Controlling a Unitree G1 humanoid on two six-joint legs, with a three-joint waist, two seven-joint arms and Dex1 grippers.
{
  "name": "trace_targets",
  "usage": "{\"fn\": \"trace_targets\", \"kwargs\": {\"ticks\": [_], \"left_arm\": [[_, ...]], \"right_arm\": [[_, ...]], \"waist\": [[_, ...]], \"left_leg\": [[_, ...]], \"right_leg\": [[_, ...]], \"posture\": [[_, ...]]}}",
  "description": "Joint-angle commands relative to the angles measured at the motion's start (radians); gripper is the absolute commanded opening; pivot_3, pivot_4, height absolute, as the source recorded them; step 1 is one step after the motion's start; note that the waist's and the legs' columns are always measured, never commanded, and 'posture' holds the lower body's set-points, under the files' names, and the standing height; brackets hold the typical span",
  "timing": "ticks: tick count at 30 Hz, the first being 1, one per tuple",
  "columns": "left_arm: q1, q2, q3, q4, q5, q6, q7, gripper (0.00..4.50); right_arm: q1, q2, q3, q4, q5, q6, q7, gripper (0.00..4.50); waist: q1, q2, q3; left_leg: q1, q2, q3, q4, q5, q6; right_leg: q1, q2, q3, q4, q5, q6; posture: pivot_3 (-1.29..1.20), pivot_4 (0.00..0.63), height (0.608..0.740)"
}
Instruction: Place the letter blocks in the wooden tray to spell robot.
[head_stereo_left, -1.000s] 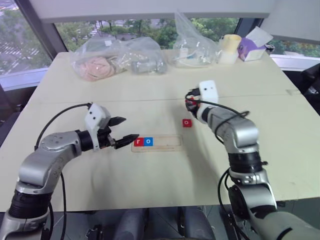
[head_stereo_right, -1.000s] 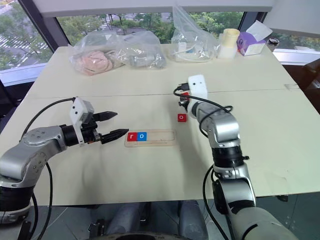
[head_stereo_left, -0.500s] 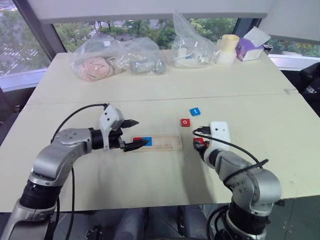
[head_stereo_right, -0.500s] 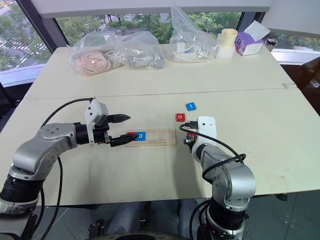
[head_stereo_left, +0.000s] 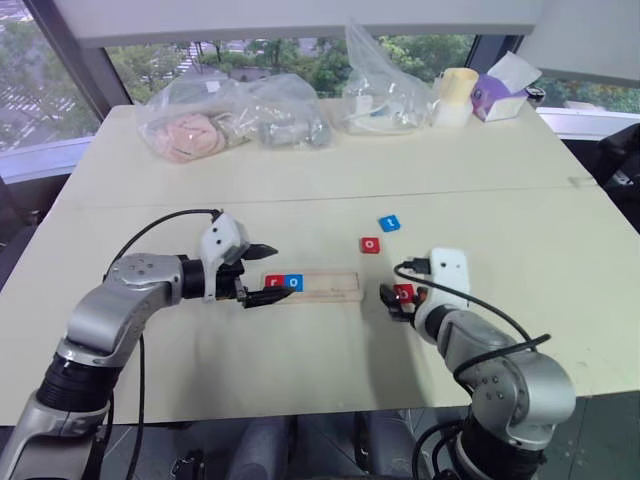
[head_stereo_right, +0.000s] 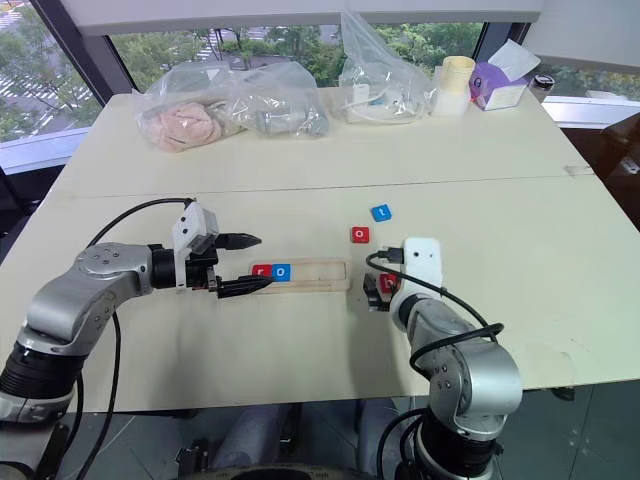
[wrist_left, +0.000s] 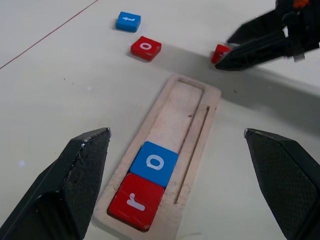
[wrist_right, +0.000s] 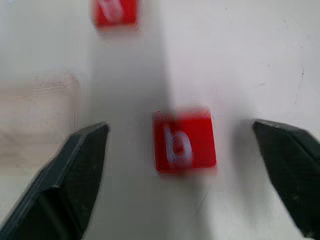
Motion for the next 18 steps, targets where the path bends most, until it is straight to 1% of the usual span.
{"fn": "trace_targets", "kwargs": {"ticks": [1, 3, 5, 6, 8, 9, 14, 18], "left_arm": [[0.024, 0.064, 0.013, -0.031, 0.0, -0.055, -0.092, 4.5], [0.029, 0.087, 0.015, -0.051, -0.015, -0.062, -0.127, 4.5], [0.03, 0.104, 0.018, -0.077, -0.022, -0.064, -0.148, 4.5], [0.036, 0.113, 0.021, -0.092, -0.022, -0.061, -0.153, 4.5], [0.054, 0.13, 0.028, -0.123, -0.029, -0.044, -0.156, 4.5], [0.065, 0.136, 0.031, -0.136, -0.031, -0.038, -0.154, 4.5], [0.125, 0.139, 0.059, -0.188, -0.038, -0.012, -0.101, 4.5], [0.181, 0.145, 0.076, -0.19, -0.031, -0.013, -0.081, 4.5]], "right_arm": [[0.032, -0.198, -0.028, -0.037, 0.147, -0.135, 0.263, 4.47], [0.101, -0.37, -0.022, 0.015, 0.212, -0.282, 0.474, 4.47], [0.181, -0.506, -0.032, 0.089, 0.255, -0.494, 0.712, 4.47], [0.214, -0.577, -0.016, 0.146, 0.237, -0.591, 0.795, 4.47], [0.233, -0.668, 0.027, 0.287, 0.169, -0.759, 0.867, 4.47], [0.23, -0.696, 0.044, 0.35, 0.147, -0.825, 0.891, 4.47], [0.178, -0.763, 0.148, 0.621, 0.047, -1.119, 0.999, 4.47], [0.096, -0.777, 0.203, 0.793, 0.006, -1.258, 1.059, 4.47]], "waist": [[0.001, 0.0, 0.0], [0.008, 0.0, 0.0], [0.008, 0.0, 0.0], [0.006, 0.0, 0.001], [0.0, -0.001, 0.001], [-0.003, -0.002, 0.001], [0.004, -0.002, 0.002], [0.006, -0.003, 0.002]], "left_leg": [[0.0, 0.0, 0.0, 0.0, 0.0, 0.0], [0.0, 0.001, 0.0, -0.002, 0.0, 0.0], [-0.001, 0.001, 0.0, -0.004, 0.0, 0.0], [-0.002, 0.001, 0.001, -0.004, -0.001, 0.001], [-0.002, 0.001, 0.003, -0.003, -0.002, 0.003], [-0.001, 0.001, 0.006, -0.002, -0.002, 0.004], [0.0, 0.005, 0.012, -0.001, -0.002, 0.004], [0.0, 0.006, 0.014, 0.0, -0.002, 0.004]], "right_leg": [[0.001, 0.0, 0.0, -0.001, 0.0, 0.0], [0.002, 0.0, -0.002, -0.005, -0.001, 0.002], [0.004, 0.0, -0.002, -0.01, -0.002, 0.002], [0.004, 0.0, -0.002, -0.012, -0.001, 0.002], [0.005, -0.001, -0.002, -0.013, 0.0, 0.001], [0.005, -0.001, -0.001, -0.013, 0.0, 0.001], [0.005, 0.001, 0.0, -0.012, 0.001, 0.001], [0.005, 0.002, 0.0, -0.012, 0.003, -0.002]], "posture": [[0.0, 0.15, 0.74], [0.0, 0.15, 0.74], [0.0, 0.15, 0.74], [0.0, 0.15, 0.74], [0.0, 0.15, 0.74], [0.0, 0.15, 0.74], [0.0, 0.15, 0.74], [0.0, 0.15, 0.74]]}}
